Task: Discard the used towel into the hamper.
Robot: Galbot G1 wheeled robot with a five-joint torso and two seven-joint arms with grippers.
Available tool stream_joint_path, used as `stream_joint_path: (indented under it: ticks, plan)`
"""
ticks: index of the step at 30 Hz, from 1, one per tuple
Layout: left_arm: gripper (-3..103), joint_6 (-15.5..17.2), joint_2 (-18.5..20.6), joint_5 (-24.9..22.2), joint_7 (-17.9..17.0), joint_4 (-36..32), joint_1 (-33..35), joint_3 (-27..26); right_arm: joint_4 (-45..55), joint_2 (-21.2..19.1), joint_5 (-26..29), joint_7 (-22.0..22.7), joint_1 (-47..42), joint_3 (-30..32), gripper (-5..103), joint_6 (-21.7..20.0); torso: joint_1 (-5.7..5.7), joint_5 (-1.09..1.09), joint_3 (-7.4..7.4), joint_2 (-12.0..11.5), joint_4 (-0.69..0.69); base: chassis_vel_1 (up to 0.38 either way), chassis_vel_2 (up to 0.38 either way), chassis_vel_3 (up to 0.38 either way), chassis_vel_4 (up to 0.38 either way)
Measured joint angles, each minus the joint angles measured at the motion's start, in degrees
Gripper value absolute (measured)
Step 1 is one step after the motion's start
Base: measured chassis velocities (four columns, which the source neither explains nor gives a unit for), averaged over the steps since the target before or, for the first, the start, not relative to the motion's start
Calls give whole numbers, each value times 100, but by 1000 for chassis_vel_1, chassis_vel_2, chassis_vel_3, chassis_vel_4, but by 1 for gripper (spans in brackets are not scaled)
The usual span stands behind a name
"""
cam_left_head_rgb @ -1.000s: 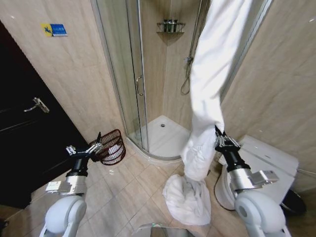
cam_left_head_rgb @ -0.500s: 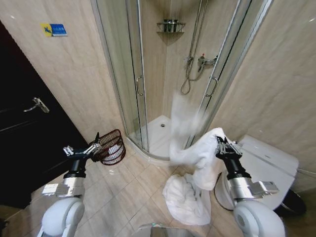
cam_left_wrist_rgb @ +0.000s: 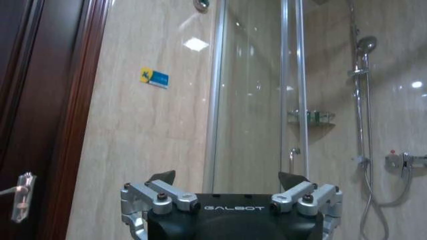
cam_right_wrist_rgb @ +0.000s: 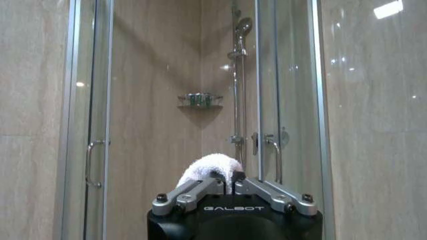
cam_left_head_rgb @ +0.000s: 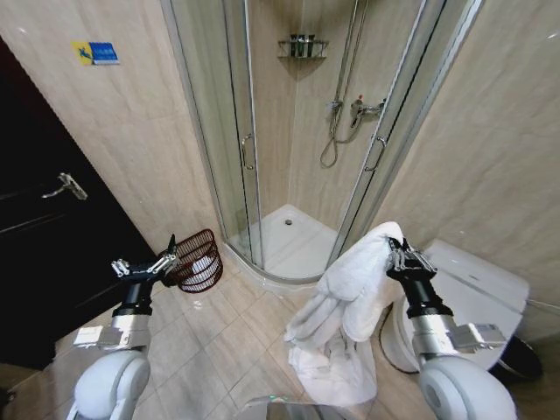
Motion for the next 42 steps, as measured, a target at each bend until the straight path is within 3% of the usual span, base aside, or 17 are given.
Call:
stream_joint_path:
  ticks: [9,42]
  plan:
    - [100,147,-45,122,19,-68,-3,50,0,-42,-42,14,65,-66,4,-75,0,0,0,0,-1,0,0,0,0]
    - [100,158,-126,478,113,-51,16,212,-7,-175,11,-62,447,-119,4,-147,0,0,0,0,-1,78,84,78,82]
